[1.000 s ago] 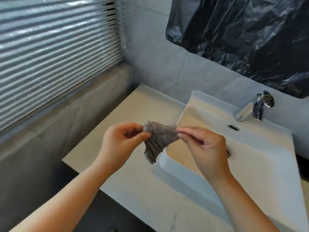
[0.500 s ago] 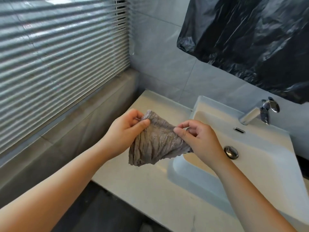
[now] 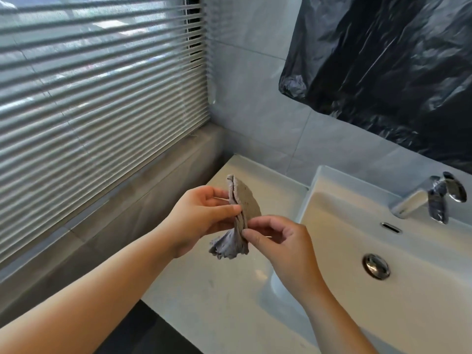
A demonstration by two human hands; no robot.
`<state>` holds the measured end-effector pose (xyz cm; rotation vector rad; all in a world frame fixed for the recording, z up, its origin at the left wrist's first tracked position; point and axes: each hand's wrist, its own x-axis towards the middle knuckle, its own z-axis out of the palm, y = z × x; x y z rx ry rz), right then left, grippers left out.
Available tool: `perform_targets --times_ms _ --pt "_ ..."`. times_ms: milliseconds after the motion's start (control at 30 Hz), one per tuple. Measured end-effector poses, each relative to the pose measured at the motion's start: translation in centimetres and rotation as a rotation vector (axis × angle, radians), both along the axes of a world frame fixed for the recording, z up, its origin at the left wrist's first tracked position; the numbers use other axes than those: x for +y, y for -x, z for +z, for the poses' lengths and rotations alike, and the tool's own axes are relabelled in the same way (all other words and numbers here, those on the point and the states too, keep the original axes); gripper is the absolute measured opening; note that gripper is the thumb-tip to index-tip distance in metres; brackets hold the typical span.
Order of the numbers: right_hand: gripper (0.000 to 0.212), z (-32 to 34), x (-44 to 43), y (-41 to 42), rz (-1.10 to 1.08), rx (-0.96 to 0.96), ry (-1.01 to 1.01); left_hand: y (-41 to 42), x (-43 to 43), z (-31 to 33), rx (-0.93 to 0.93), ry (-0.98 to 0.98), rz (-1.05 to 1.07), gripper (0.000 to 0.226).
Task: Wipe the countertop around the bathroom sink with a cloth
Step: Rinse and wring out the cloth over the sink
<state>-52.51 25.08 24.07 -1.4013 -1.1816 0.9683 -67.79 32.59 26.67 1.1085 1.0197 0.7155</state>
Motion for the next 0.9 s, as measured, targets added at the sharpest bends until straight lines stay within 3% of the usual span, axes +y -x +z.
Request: perform_targets --times_ms 167,267,467,600,700,833,900 --pt "0.008 -0.1 1.3 -1.6 0.018 -0.002 0.025 -0.3 1.2 -1.0 0.018 -0.032 0.009 0.022" --pt "0.01 0.6 2.0 -4.1 -0.089 0.013 0.005 0.9 2.8 -1.2 0.095 -0.074 -0.065 0.019" --pt "0.013 3.0 4.1 -6.7 -0.133 -0.155 0.06 3.7 6.6 -1.1 0.508 -0.299 -0.4 0.018" --pt "0.021 5.4 5.5 -5.9 0.002 -0.094 0.113 3.3 7.2 -0.6 0.461 -0.262 -0.67 0.049" --pt "0.019 6.8 7.2 -5.5 0.024 -0.132 0.146 2.3 7.0 -0.9 0.382 -0.274 -0.685 0.049" --pt "0.004 5.5 9.4 -6.3 -0.183 -0.299 0.106 1.7 7.3 -0.6 0.159 -0.274 -0.583 0.045" --pt "0.017 3.9 9.6 -6.0 -0.313 -0.485 0.036 1.4 7.7 0.2 0.118 -0.339 -0.548 0.046"
